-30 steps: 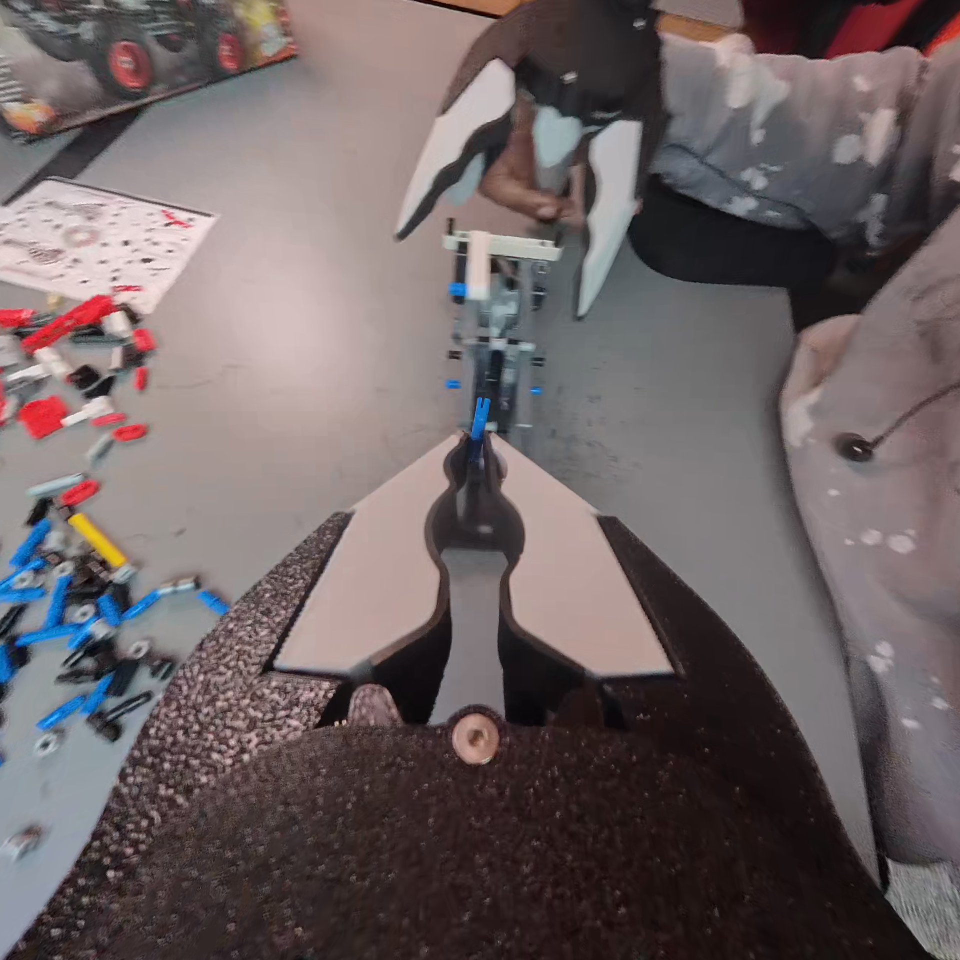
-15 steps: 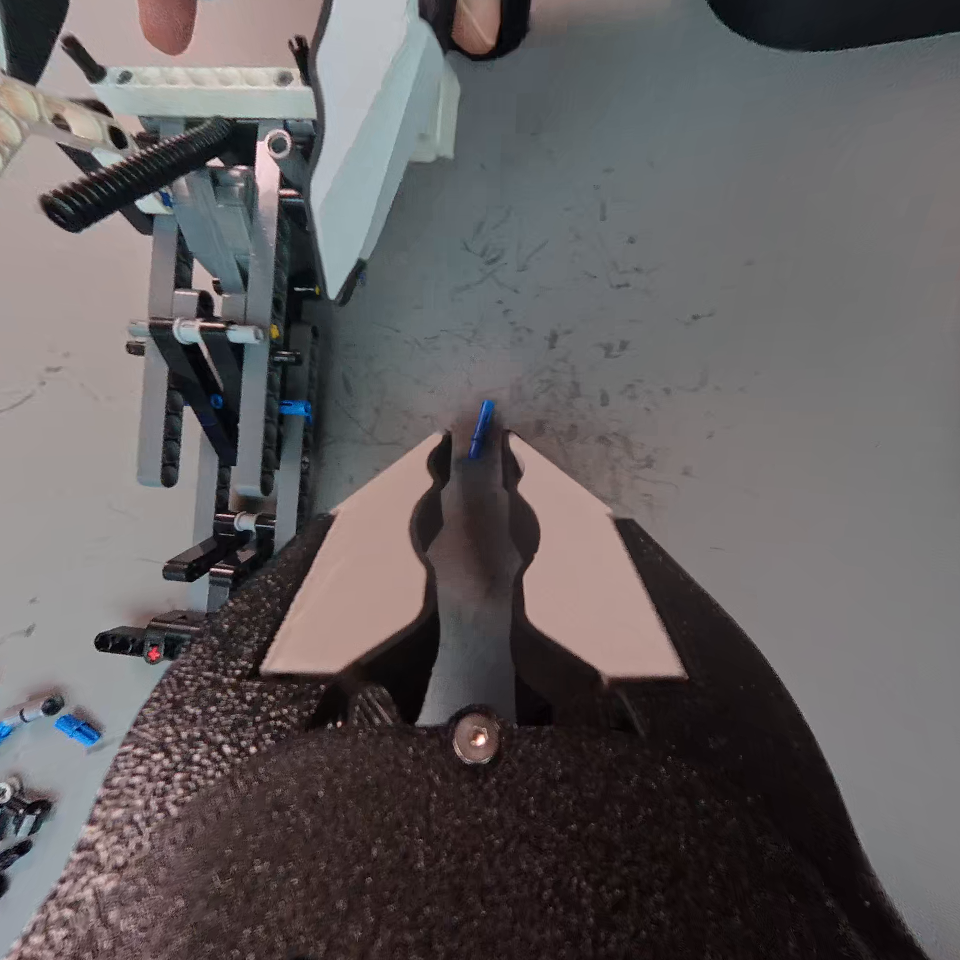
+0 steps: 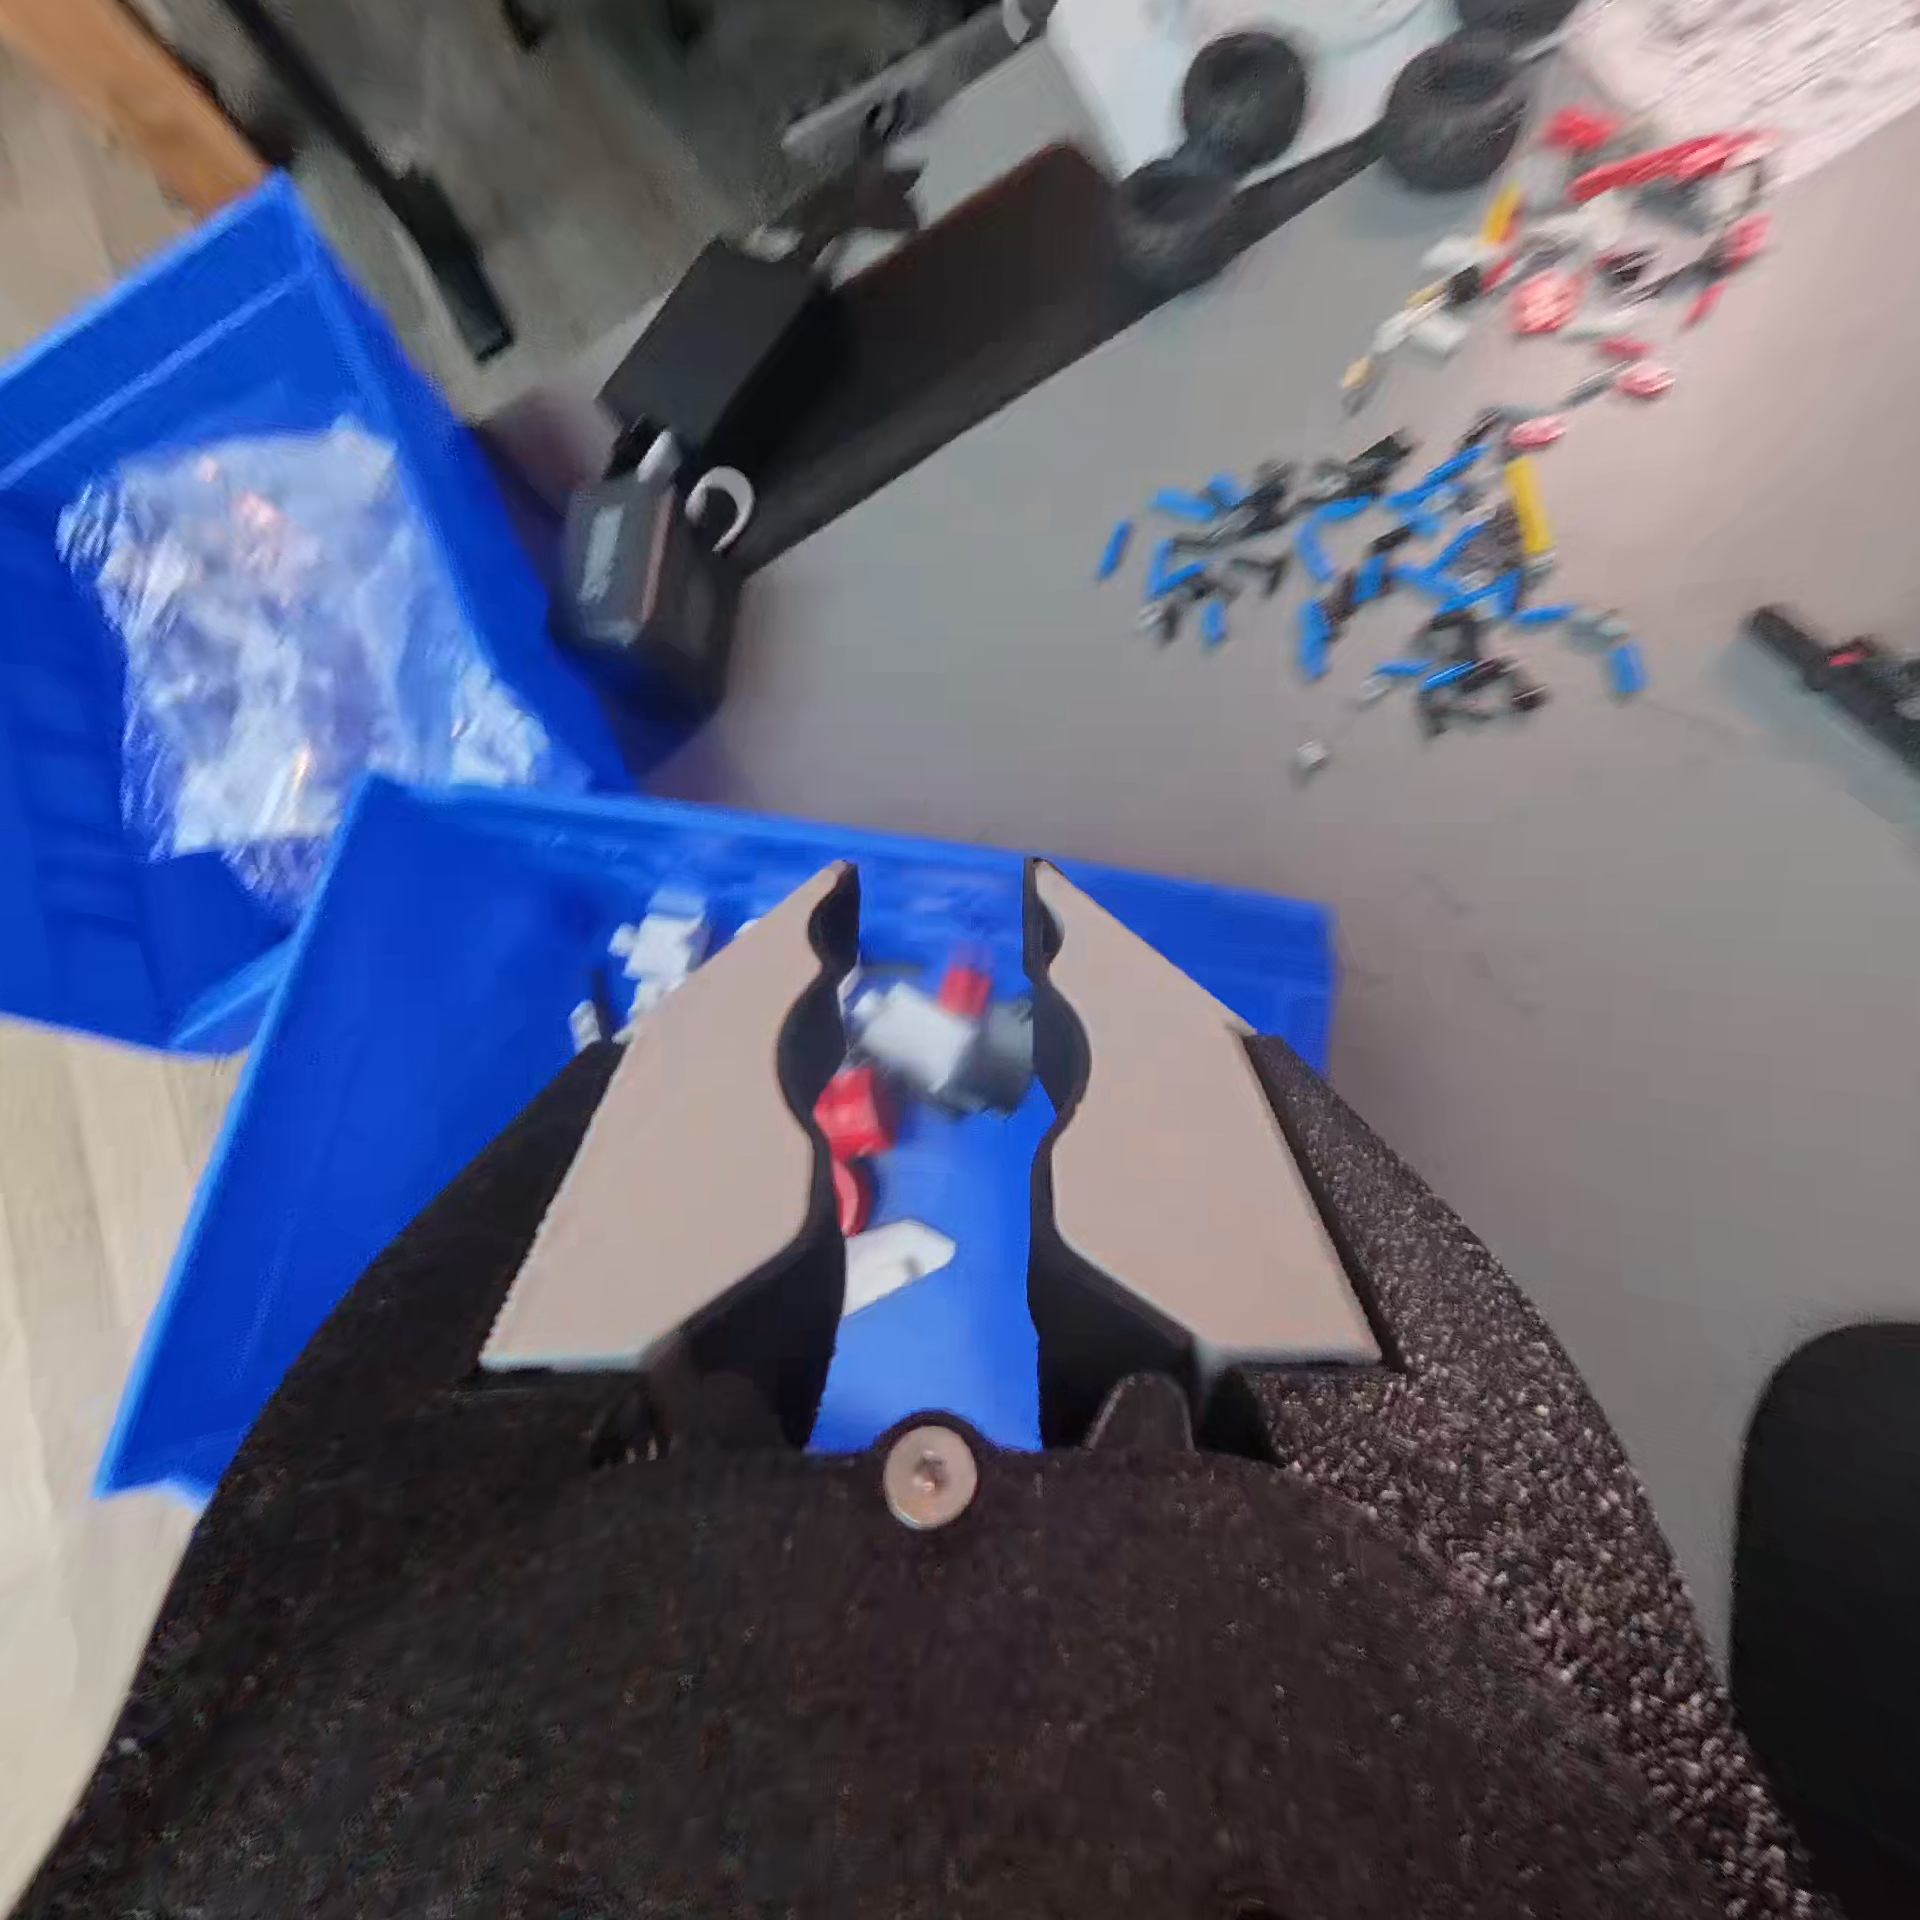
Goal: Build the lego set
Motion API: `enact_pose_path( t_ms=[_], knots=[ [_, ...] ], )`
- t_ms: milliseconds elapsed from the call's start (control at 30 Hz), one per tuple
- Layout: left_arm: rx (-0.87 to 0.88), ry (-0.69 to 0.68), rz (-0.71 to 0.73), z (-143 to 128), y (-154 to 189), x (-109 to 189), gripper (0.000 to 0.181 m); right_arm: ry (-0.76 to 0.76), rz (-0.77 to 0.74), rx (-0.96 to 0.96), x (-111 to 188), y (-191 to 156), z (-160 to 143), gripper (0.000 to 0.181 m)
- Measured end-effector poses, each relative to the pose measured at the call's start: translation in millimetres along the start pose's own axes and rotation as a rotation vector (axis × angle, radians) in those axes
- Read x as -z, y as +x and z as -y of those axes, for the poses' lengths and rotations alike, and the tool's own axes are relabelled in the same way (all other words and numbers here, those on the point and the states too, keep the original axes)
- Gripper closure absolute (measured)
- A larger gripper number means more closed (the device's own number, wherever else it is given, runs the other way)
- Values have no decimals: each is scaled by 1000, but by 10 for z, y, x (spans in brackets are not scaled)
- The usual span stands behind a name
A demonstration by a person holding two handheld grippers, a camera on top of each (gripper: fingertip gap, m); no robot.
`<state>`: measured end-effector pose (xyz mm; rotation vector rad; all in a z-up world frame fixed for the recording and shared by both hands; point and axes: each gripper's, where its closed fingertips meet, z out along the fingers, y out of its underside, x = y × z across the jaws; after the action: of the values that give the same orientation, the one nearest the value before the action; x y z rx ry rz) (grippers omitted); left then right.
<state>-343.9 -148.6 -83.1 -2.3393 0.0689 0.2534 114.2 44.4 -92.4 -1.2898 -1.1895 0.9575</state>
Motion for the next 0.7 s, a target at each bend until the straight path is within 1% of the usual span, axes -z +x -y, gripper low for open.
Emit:
enact_pose_path(
  t_ms=[67,133,200,300,367,433,500,567,633,700],
  knots=[
    [53,-136,56,-346,-523,-5,150,-14,-2,18,-16,1,-46,106],
    [83,-255,63,-671,-829,-44,151,-22,-3,33,-50,-3,-74,109],
    [97,-393,56,-990,-998,-115,144,-34,-3,46,-84,-15,-122,112],
    [20,-530,5,-1284,-1037,-261,140,-60,-3,60,-124,-23,-207,115],
    [31,-576,-40,-1365,-1002,-394,137,-70,-8,53,-147,-8,-247,116],
    [45,-556,-93,-1329,-955,-550,131,-74,-19,39,-160,15,-266,115],
    [47,-521,-124,-1258,-942,-693,130,-72,-34,28,-165,43,-268,115],
    [38,-541,-138,-1269,-956,-793,129,-77,-44,19,-167,65,-284,115],
    [30,-555,-162,-1275,-939,-864,137,-86,-49,17,-170,75,-314,116],
    [37,-570,-214,-1286,-872,-889,152,-95,-48,19,-177,74,-346,119]
  ],
)
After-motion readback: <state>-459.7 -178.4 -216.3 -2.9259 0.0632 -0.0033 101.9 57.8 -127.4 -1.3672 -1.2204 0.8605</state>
